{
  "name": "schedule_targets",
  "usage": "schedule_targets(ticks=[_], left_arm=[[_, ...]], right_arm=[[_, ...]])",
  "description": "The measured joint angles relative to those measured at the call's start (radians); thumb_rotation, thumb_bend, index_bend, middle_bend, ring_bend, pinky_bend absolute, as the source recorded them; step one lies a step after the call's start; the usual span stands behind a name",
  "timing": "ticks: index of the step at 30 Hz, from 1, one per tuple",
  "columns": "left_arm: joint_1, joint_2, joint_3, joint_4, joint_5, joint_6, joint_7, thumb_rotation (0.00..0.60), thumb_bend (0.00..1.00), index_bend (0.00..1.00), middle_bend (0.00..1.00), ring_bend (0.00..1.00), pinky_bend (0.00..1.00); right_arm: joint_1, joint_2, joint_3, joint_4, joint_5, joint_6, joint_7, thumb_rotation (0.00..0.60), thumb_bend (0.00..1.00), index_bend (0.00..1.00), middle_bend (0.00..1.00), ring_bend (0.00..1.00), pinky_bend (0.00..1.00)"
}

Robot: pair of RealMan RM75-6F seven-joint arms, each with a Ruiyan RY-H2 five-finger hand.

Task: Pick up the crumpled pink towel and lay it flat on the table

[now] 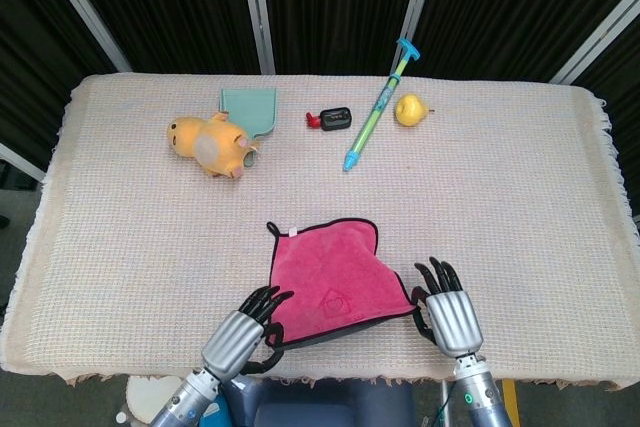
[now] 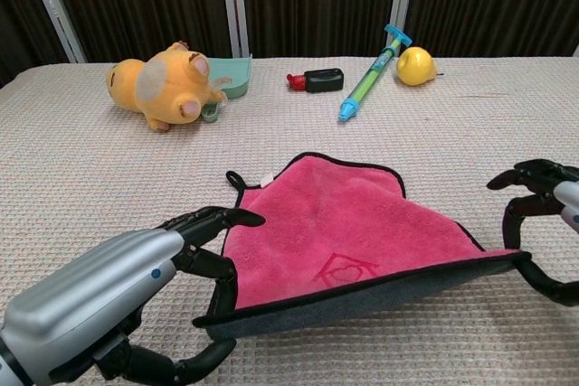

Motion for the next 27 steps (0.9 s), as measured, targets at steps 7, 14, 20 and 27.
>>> schedule_targets(ticks=[7,14,20,27], left_arm=[[0.008,-0.006,0.009,0.003,0.010,-0.005,-0.003,0.600,0.48,0.64,0.07,0.00,0.07],[0.014,-0.010,0.013,0.005,0.015,-0.013,-0.002,0.600,0.48,0.63,0.07,0.00,0.07],[0.015,-0.006,0.017,0.009,0.018,-0.024,0.000,0.600,0.35,0.52,0.05,0.00,0.07],[0.011,0.006,0.019,0.005,0.017,-0.045,-0.001,0.600,0.22,0.42,0.02,0.00,0.06]], right_arm=[[-0.009,-0.001,-0.004,0.007,-0.006,-0.007,0.004,0.600,0.55,0.58,0.19,0.08,0.10],[-0.016,0.002,-0.008,0.009,-0.007,-0.014,0.004,0.600,0.55,0.58,0.19,0.08,0.10],[-0.019,0.005,-0.013,0.008,-0.003,-0.028,-0.006,0.600,0.55,0.47,0.19,0.04,0.10],[-0.022,0.014,-0.019,-0.008,0.018,-0.054,-0.056,0.600,0.51,0.18,0.10,0.00,0.05]])
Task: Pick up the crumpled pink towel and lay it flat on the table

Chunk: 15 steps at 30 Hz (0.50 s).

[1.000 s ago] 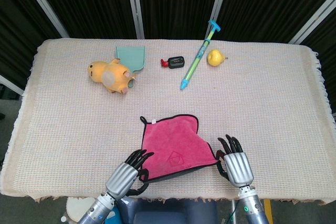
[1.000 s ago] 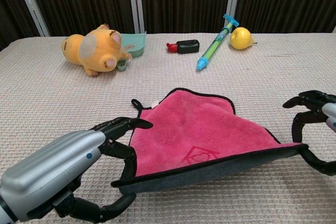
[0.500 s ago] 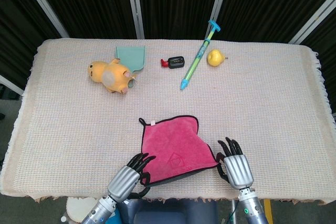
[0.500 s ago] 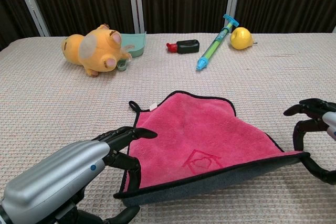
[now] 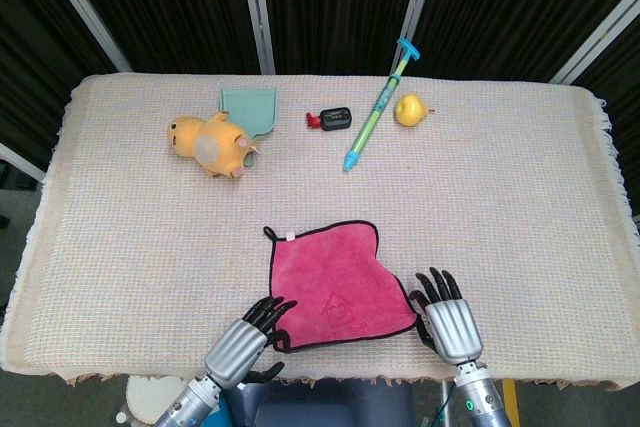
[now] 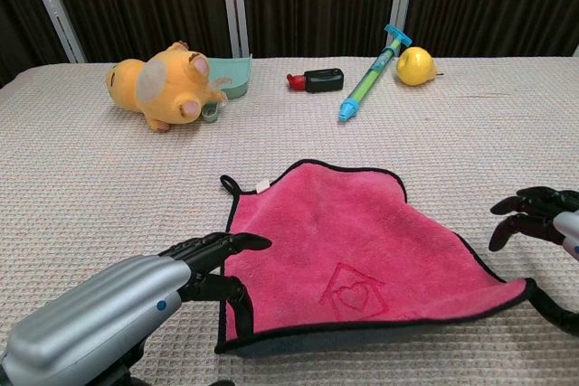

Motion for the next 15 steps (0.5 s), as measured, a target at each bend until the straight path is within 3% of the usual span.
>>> schedule_targets(ticks=[5,9,15], left_arm=[[-0.008,0.012,0.003,-0.008,0.001,-0.020,-0.002,0.600,0.08,0.34,0.00,0.00,0.05],[-0.013,0.024,0.007,-0.019,0.000,-0.037,-0.002,0.600,0.02,0.25,0.00,0.00,0.05],[-0.018,0.047,0.006,-0.034,-0.004,-0.048,0.004,0.600,0.03,0.16,0.00,0.00,0.05]], right_arm=[[-0.003,0.006,0.000,-0.018,0.021,-0.016,-0.041,0.600,0.41,0.00,0.01,0.00,0.02],[-0.005,0.011,0.000,-0.031,0.029,-0.019,-0.080,0.600,0.35,0.00,0.00,0.00,0.00],[-0.015,0.022,0.003,-0.058,0.043,-0.010,-0.130,0.600,0.35,0.00,0.00,0.00,0.00]])
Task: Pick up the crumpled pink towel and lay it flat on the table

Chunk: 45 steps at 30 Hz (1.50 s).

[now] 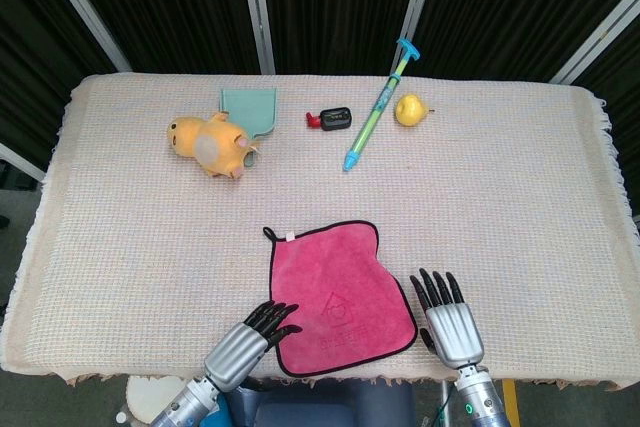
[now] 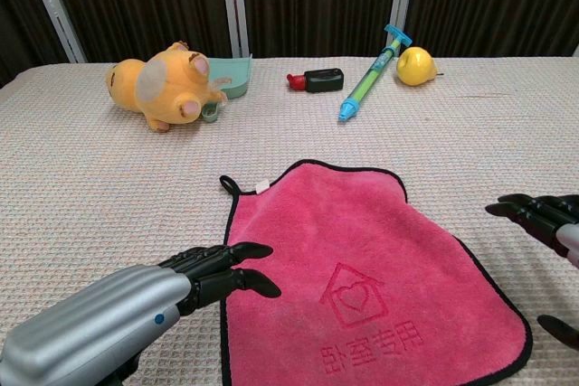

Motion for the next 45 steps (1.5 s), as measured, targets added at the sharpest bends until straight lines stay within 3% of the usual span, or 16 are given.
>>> schedule_targets(ticks=[6,10,15,20,26,33,45], left_arm=[[-0.010,0.034,-0.035,-0.017,-0.034,-0.016,0.044,0.600,0.08,0.17,0.01,0.00,0.05],[-0.023,0.047,-0.081,-0.016,-0.062,-0.022,0.062,0.600,0.17,0.27,0.04,0.00,0.05],[-0.061,0.055,-0.169,0.010,-0.092,-0.037,0.099,0.600,0.20,0.33,0.06,0.00,0.05],[-0.120,0.045,-0.270,0.054,-0.137,-0.069,0.152,0.600,0.16,0.42,0.09,0.00,0.05],[-0.180,-0.003,-0.360,0.146,-0.199,-0.089,0.231,0.600,0.15,0.42,0.09,0.00,0.05],[-0.239,-0.039,-0.408,0.233,-0.265,-0.129,0.294,0.600,0.16,0.48,0.10,0.00,0.05],[-0.316,-0.112,-0.430,0.361,-0.320,-0.166,0.344,0.600,0.16,0.49,0.10,0.00,0.05]], right_arm=[[-0.003,0.015,0.023,-0.007,-0.002,0.018,0.035,0.600,0.35,0.00,0.00,0.00,0.00],[0.000,0.032,0.053,-0.005,-0.003,0.031,0.085,0.600,0.35,0.00,0.00,0.00,0.00],[0.010,0.057,0.092,0.003,0.017,0.027,0.143,0.600,0.35,0.00,0.00,0.00,0.00],[0.019,0.076,0.115,0.008,0.024,0.026,0.181,0.600,0.35,0.00,0.00,0.00,0.00],[0.024,0.097,0.130,0.002,0.029,0.022,0.231,0.600,0.35,0.00,0.00,0.00,0.00],[0.026,0.107,0.133,-0.003,0.043,0.012,0.250,0.600,0.35,0.00,0.00,0.00,0.00],[0.028,0.111,0.137,-0.006,0.052,0.010,0.276,0.600,0.35,0.00,0.00,0.00,0.00]])
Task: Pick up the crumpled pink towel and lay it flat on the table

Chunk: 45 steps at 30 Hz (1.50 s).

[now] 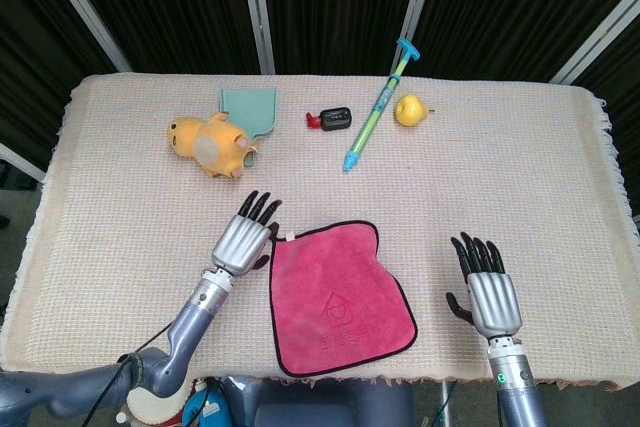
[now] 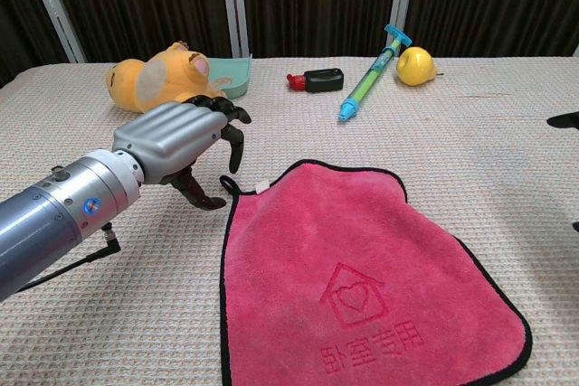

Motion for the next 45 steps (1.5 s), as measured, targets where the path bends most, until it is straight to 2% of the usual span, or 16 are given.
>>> schedule_targets(ticks=[8,17,31,38,45], left_arm=[[-0.040,-0.036,-0.012,0.077,-0.051,-0.026,0.021,0.600,0.24,0.49,0.10,0.00,0.05],[-0.079,-0.058,-0.009,0.126,-0.075,-0.049,0.022,0.600,0.18,0.46,0.10,0.00,0.05],[-0.074,-0.028,0.053,0.062,-0.081,-0.045,0.042,0.600,0.17,0.46,0.09,0.00,0.05],[-0.079,-0.018,0.059,0.057,-0.090,-0.034,0.074,0.600,0.17,0.44,0.09,0.00,0.05],[-0.088,0.022,0.044,0.024,-0.095,-0.019,0.077,0.600,0.13,0.44,0.09,0.00,0.05]], right_arm=[[0.003,0.005,0.000,-0.001,0.006,-0.009,0.018,0.600,0.35,0.00,0.00,0.00,0.00],[0.008,0.008,0.006,0.000,0.025,-0.021,0.038,0.600,0.35,0.00,0.00,0.00,0.00],[0.009,0.016,0.009,-0.017,0.035,-0.024,0.060,0.600,0.35,0.00,0.00,0.00,0.00],[0.004,0.018,0.002,-0.028,0.020,-0.009,0.064,0.600,0.35,0.00,0.00,0.00,0.00],[0.004,0.023,0.002,-0.033,0.022,-0.009,0.071,0.600,0.35,0.00,0.00,0.00,0.00]])
